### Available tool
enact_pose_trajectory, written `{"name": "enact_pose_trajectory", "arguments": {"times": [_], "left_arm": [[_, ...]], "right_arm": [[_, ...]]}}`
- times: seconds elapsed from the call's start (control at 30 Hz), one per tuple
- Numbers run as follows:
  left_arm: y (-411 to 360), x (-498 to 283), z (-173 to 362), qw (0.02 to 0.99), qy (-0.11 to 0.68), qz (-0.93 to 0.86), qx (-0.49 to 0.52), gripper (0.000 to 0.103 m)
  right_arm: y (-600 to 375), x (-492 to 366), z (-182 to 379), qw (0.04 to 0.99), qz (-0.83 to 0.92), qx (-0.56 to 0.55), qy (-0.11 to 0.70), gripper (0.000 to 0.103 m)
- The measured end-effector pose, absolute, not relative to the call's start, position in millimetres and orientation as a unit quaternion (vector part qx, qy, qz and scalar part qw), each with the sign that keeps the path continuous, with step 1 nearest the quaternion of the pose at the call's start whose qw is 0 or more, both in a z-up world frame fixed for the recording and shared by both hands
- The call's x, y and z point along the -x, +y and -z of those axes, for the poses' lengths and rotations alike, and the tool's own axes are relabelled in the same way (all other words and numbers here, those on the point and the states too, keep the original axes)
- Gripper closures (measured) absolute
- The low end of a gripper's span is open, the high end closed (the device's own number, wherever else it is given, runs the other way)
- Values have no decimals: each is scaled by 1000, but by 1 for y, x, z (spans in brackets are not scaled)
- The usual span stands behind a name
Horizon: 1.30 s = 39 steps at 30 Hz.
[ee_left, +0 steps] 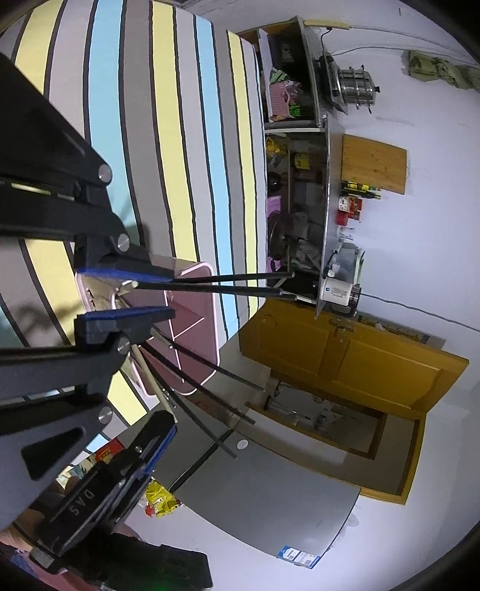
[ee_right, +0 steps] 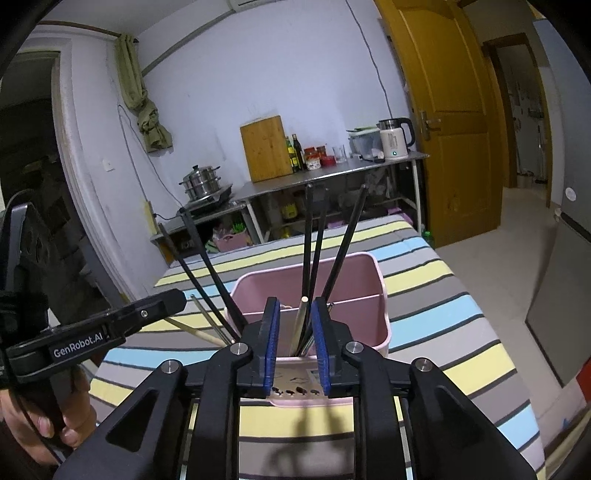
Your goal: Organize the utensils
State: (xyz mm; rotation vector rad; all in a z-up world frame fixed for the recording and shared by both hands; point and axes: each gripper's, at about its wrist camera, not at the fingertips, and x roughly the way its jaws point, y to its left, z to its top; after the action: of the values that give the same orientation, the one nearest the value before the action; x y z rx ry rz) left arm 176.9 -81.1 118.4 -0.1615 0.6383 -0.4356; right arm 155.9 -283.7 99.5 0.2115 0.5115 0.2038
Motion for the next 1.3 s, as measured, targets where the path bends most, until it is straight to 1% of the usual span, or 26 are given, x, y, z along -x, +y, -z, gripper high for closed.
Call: {"name": "enact_pose_trajectory", "arguments": {"times": [0.17, 0.6, 0.93, 1.0, 1.07, 1.3], "left_arm": [[-77, -165, -120, 929, 301, 204, 74, 85], [-73, -129, -106, 937, 285, 187, 71, 85], [-73, -89, -86, 948, 268, 169, 43, 84], [-75, -81, -83, 950, 264, 166, 34, 82], [-76, -71, -78, 951, 261, 166, 25, 77], [-75, -47, -68, 954, 253, 161, 21, 77]], "right_arm": [[-284, -142, -103, 960, -96, -98, 243, 84], [-278, -101, -104, 966, -85, -71, 233, 83], [-261, -68, -83, 966, -93, -47, 237, 83], [-257, -61, -78, 966, -95, -40, 239, 83], [-255, -55, -73, 966, -95, -36, 239, 83], [-254, -37, -55, 963, -94, -27, 250, 83]]}}
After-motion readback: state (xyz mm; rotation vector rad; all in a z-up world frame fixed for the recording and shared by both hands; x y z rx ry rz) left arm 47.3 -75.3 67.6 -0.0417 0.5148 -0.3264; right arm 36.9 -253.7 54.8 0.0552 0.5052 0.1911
